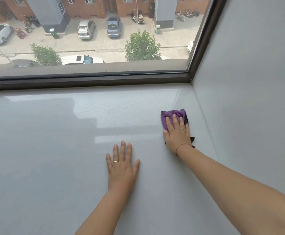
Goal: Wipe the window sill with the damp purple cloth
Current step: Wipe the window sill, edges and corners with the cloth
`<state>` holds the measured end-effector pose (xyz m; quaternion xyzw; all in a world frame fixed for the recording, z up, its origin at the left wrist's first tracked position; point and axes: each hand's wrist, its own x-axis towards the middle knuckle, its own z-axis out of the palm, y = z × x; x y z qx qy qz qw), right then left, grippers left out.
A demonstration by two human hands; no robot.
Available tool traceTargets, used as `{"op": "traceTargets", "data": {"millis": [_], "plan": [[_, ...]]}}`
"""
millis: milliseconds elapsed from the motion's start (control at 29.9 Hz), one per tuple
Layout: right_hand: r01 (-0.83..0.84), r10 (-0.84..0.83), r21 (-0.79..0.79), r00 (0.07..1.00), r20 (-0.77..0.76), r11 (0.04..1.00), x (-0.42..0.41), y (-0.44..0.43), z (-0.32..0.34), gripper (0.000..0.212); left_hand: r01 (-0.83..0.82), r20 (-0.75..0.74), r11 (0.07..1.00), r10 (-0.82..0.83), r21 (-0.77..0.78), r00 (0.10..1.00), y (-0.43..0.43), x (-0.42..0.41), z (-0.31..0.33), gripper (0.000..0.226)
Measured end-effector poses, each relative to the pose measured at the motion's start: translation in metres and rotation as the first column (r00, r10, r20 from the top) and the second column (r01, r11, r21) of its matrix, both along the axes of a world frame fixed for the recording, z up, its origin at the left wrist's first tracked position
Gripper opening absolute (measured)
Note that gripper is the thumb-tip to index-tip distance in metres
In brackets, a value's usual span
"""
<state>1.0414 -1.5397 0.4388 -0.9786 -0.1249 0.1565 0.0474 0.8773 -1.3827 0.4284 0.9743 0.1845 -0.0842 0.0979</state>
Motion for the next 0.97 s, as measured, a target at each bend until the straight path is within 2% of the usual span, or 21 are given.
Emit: {"op": "traceTargets", "data": {"millis": [33, 100, 200, 267, 334, 434, 534, 601, 701, 768, 835, 969], "plan": [[-0.013, 0.013, 0.014, 1.000, 0.003, 1.000, -0.007, 0.012, -0.001, 0.057, -0.003, 0.000, 1.000, 0.003, 0.003, 1.000, -0.001, 0.000, -0.001, 0.062], [-0.171, 0.171, 0.060, 0.985, 0.005, 0.983, -0.027, 0.040, -0.004, 0.057, -0.013, 0.010, 1.000, 0.013, -0.002, 1.000, -0.005, 0.001, 0.003, 0.067], [-0.451, 0.455, 0.112, 0.890, -0.013, 0.885, -0.043, 0.063, -0.005, 0.055, -0.026, 0.007, 1.000, 0.027, -0.014, 1.000, -0.009, 0.005, 0.015, 0.076], [-0.522, 0.525, 0.116, 0.851, 0.000, 0.845, -0.029, 0.056, -0.004, 0.054, -0.038, 0.004, 0.999, 0.038, 0.008, 0.999, -0.011, 0.009, 0.020, 0.077], [-0.463, 0.464, 0.098, 0.886, 0.020, 0.881, -0.004, 0.040, -0.004, 0.054, -0.071, -0.018, 0.997, 0.071, -0.006, 0.997, -0.014, 0.014, 0.024, 0.081], [-0.216, 0.216, 0.032, 0.976, 0.013, 0.976, 0.041, 0.019, -0.001, 0.055, -0.086, -0.033, 0.996, 0.085, -0.011, 0.996, -0.016, 0.029, 0.026, 0.079], [-0.001, 0.000, 0.019, 0.999, 0.033, 1.000, 0.057, 0.034, -0.004, 0.056, -0.017, -0.006, 1.000, 0.017, -0.002, 1.000, -0.007, 0.053, 0.019, 0.069], [-0.021, 0.019, 0.048, 0.999, 0.043, 0.999, 0.053, 0.061, -0.007, 0.057, -0.003, 0.020, 1.000, 0.004, -0.013, 1.000, 0.001, 0.074, 0.012, 0.066], [-0.311, 0.309, 0.086, 0.950, 0.033, 0.947, 0.047, 0.088, -0.011, 0.055, 0.021, 0.045, 1.000, -0.021, 0.001, 0.999, 0.009, 0.100, 0.008, 0.066], [-0.389, 0.386, 0.079, 0.921, 0.048, 0.918, 0.065, 0.082, -0.011, 0.053, 0.068, 0.025, 0.998, -0.068, -0.003, 0.997, 0.013, 0.110, 0.005, 0.067], [-0.333, 0.328, 0.062, 0.942, 0.075, 0.941, 0.091, 0.066, -0.011, 0.053, 0.106, 0.002, 0.994, -0.106, -0.001, 0.994, 0.015, 0.111, 0.002, 0.069], [-0.034, 0.033, 0.034, 0.999, 0.039, 0.999, 0.138, 0.039, -0.008, 0.054, 0.137, 0.005, 0.990, -0.137, -0.024, 0.991, 0.018, 0.107, 0.001, 0.068]]}}
